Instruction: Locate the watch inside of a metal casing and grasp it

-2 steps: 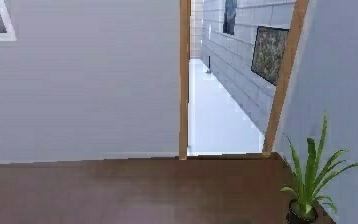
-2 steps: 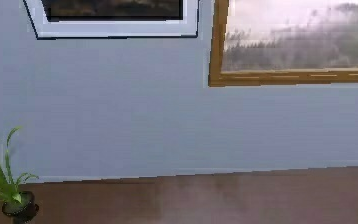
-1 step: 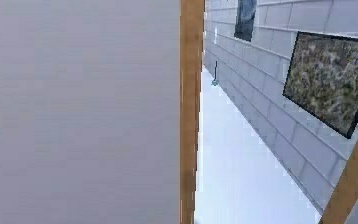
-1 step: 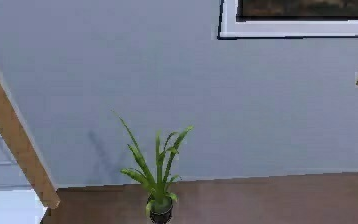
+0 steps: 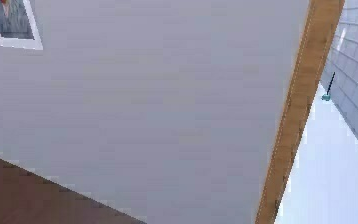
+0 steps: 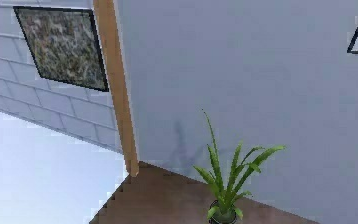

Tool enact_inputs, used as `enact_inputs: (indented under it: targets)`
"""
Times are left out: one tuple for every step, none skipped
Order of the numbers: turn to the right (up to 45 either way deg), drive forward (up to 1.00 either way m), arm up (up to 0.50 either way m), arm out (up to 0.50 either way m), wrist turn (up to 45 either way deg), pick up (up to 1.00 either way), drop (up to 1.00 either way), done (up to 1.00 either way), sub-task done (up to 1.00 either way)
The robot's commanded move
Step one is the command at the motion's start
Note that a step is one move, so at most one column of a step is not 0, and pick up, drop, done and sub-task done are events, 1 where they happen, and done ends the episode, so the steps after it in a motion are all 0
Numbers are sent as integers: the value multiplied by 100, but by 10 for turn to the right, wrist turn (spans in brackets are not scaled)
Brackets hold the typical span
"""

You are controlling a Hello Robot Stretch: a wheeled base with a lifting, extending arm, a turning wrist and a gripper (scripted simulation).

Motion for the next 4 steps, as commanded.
enact_inputs:
  targets:
    - [0, 5, 0, 0, 0, 0, 0, 0, 0]
    - [450, 0, 0, 0, 0, 0, 0, 0, 0]
    - [330, 0, 0, 0, 0, 0, 0, 0, 0]
    - [0, 85, 0, 0, 0, 0, 0, 0, 0]
